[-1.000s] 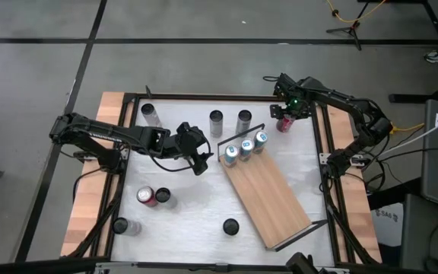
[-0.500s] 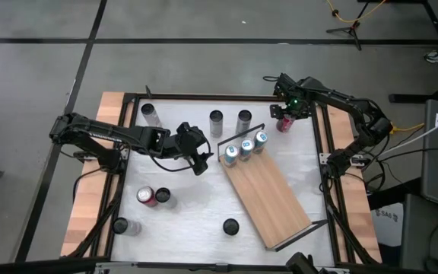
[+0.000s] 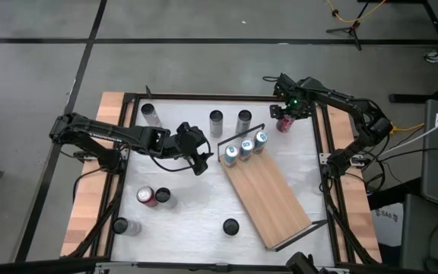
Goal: Place canned beverage on shelf
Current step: Put the red soda can on the shelf
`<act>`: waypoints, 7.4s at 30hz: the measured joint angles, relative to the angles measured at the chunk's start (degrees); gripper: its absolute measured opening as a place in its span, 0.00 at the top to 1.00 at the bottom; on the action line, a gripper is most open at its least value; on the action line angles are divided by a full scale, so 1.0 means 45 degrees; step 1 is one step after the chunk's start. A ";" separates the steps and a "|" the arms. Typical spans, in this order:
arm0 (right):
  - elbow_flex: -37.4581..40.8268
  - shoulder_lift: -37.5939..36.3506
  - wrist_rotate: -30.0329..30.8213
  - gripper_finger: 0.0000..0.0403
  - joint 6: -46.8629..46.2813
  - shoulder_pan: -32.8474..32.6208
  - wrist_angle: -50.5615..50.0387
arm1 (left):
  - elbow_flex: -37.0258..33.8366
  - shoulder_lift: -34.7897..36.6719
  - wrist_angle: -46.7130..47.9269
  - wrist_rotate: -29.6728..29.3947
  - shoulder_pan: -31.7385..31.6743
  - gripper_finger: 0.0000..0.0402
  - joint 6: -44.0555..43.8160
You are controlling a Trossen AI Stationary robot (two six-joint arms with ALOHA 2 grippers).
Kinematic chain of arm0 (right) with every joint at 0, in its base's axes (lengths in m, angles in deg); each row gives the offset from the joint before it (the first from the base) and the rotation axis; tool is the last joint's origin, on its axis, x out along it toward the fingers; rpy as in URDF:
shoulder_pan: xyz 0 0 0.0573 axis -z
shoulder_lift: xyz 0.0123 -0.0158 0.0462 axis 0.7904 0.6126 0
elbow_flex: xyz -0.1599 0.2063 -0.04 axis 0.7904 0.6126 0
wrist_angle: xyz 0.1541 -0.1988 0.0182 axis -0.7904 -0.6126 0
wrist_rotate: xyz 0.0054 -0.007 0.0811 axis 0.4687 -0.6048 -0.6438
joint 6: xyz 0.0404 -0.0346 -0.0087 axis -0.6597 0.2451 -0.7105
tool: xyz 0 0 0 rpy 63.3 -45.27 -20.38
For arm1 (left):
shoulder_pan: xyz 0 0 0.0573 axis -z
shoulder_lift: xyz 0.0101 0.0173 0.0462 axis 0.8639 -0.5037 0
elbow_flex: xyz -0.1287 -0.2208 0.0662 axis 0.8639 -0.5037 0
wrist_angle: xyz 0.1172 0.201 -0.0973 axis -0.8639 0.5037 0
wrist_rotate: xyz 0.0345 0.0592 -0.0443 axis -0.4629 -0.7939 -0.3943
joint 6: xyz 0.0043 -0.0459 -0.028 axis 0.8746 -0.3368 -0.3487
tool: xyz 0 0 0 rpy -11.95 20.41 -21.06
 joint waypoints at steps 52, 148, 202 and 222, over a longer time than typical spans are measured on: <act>-0.1258 0.0005 -0.1117 0.12 0.0241 0.0010 -0.0221 | 0.0000 0.0005 0.0000 0.0004 0.0001 0.32 -0.0005; -0.0476 -0.0010 -0.1083 0.28 1.4821 -0.0005 0.0391 | 0.0000 0.0005 -0.0010 -0.0588 -0.0001 0.32 -0.0006; -0.0467 -0.4476 -0.1358 0.27 0.5322 -0.8467 -0.2442 | 0.0000 0.0005 -0.0015 -0.0583 0.0000 0.32 -0.0005; -0.0483 -0.2437 0.0116 0.27 0.4992 -1.0006 -0.1043 | 0.0005 0.0005 0.0004 -0.0525 0.0000 0.32 -0.0001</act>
